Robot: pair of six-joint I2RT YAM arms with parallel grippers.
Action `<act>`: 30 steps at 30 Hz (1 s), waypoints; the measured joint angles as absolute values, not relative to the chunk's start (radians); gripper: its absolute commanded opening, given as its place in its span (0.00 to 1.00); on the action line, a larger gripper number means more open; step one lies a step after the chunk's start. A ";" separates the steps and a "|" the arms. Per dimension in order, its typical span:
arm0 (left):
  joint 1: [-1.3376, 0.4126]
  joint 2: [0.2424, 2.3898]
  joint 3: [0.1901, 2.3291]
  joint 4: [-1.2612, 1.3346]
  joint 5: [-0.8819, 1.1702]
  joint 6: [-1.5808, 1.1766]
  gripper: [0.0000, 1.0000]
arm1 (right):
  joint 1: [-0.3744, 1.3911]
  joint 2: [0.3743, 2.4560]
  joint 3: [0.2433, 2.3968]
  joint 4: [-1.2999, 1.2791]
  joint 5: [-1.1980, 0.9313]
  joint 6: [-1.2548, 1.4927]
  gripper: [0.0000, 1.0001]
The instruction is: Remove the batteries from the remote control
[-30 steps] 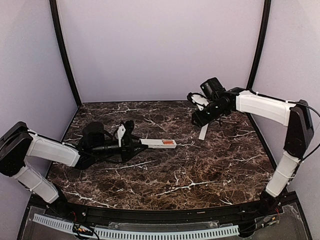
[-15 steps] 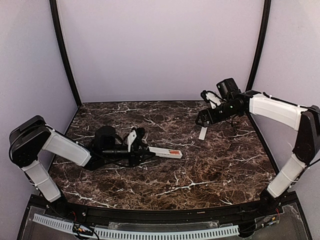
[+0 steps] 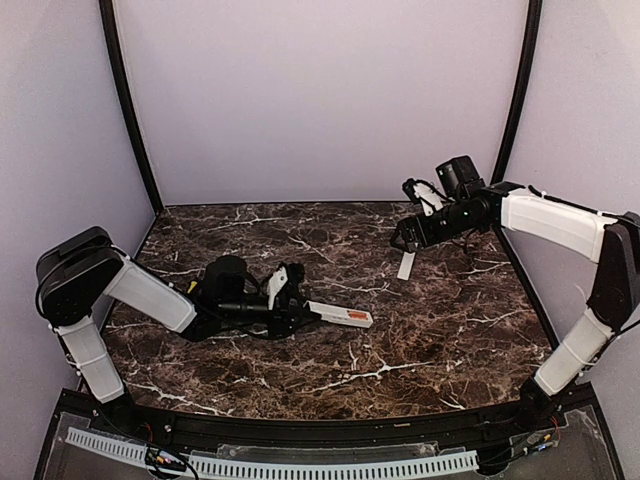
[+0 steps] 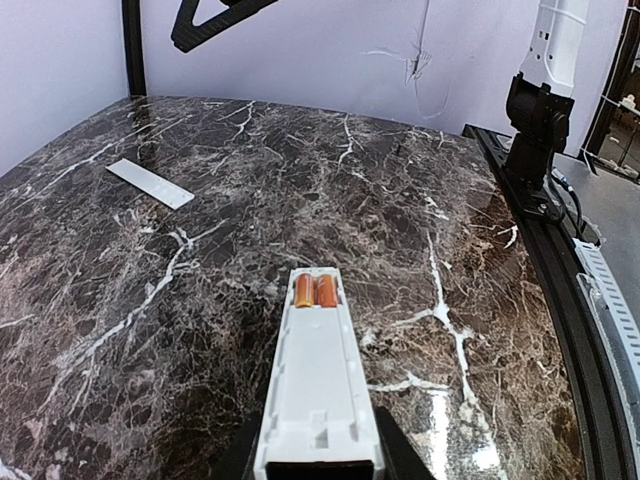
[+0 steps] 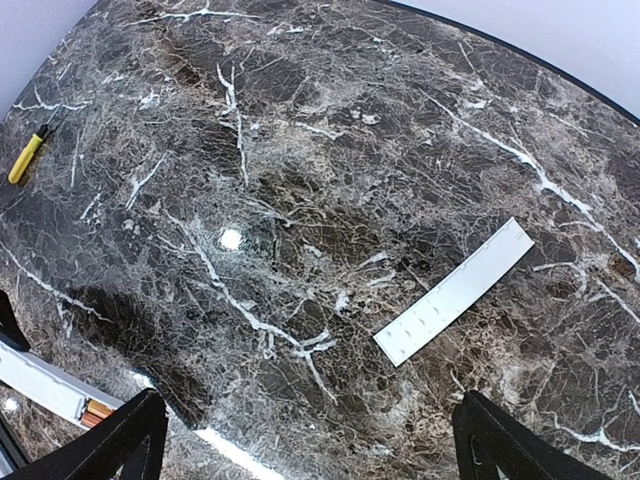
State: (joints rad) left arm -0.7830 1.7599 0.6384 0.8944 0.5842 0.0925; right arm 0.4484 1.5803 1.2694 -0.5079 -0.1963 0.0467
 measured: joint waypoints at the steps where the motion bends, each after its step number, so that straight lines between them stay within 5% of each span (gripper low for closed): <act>1: -0.784 1.766 0.641 0.894 0.585 0.094 0.00 | 0.448 1.580 1.269 -0.507 -0.199 0.047 0.99; 12: -0.785 1.806 0.673 0.812 0.587 0.199 0.04 | 0.448 1.580 1.246 -0.492 -0.210 0.047 0.99; 19: -0.785 1.806 0.676 0.796 0.587 0.257 0.24 | 0.448 1.580 1.235 -0.484 -0.217 0.048 0.99; 30: -0.785 1.819 0.676 0.772 0.555 0.317 0.37 | 0.448 1.580 1.222 -0.466 -0.237 0.061 0.99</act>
